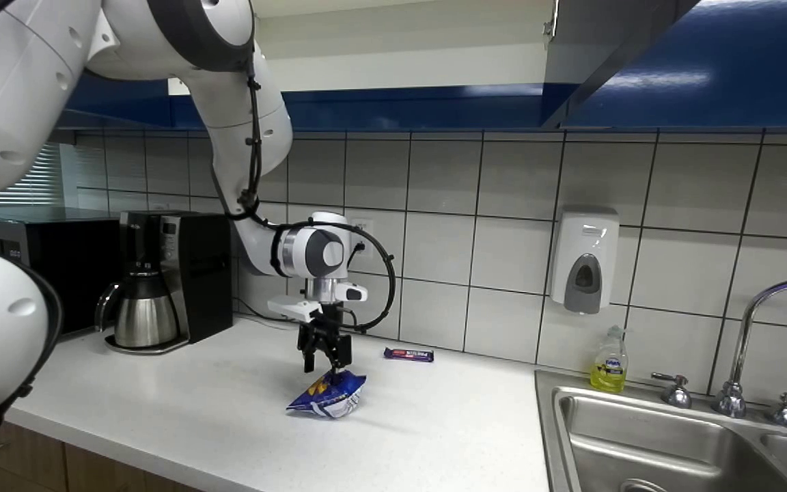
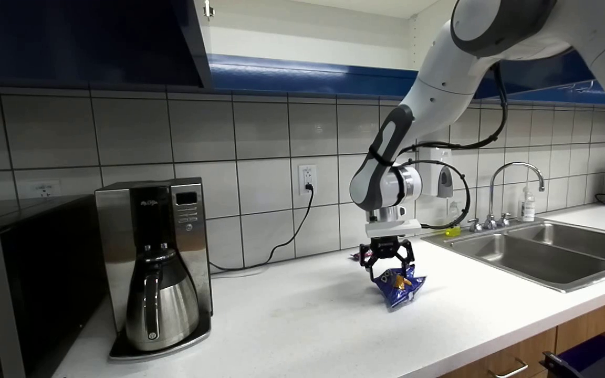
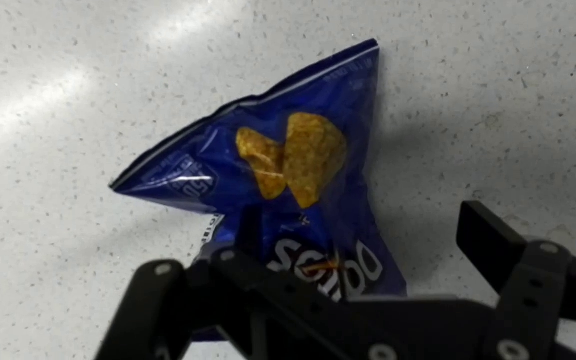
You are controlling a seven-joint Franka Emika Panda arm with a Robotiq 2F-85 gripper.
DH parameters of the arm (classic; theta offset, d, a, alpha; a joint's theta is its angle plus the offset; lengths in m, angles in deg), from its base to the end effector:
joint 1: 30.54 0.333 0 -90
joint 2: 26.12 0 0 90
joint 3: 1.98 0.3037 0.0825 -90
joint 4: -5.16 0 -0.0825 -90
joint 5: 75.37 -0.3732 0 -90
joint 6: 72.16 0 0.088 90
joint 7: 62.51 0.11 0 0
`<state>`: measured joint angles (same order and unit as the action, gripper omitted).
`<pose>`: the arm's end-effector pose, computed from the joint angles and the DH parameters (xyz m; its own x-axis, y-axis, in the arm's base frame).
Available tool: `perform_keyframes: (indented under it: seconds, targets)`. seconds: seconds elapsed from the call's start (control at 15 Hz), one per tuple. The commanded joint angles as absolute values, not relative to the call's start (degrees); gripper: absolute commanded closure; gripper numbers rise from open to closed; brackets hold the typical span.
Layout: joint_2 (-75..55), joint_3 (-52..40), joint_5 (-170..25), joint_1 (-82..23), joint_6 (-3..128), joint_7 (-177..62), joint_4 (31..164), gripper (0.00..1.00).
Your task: Put the blue packet in the open upper cabinet.
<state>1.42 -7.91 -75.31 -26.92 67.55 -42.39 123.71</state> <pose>0.5654 -0.0234 0.1828 0.9233 -0.3743 -0.0856 -0.3678 -0.9262 0.0828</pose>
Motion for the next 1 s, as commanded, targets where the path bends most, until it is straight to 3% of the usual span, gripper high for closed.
perform_keyframes:
  seconds: [0.0, 0.6, 0.93]
  targets:
    - [2.5, -8.6, -74.1, -26.1, 66.5, -40.4, 121.9, 0.26]
    - [3.2, -8.7, -74.1, -25.8, 66.5, -40.3, 120.8, 0.98]
    - [3.2, -8.6, -74.0, -25.5, 66.5, -40.2, 120.0, 1.00]
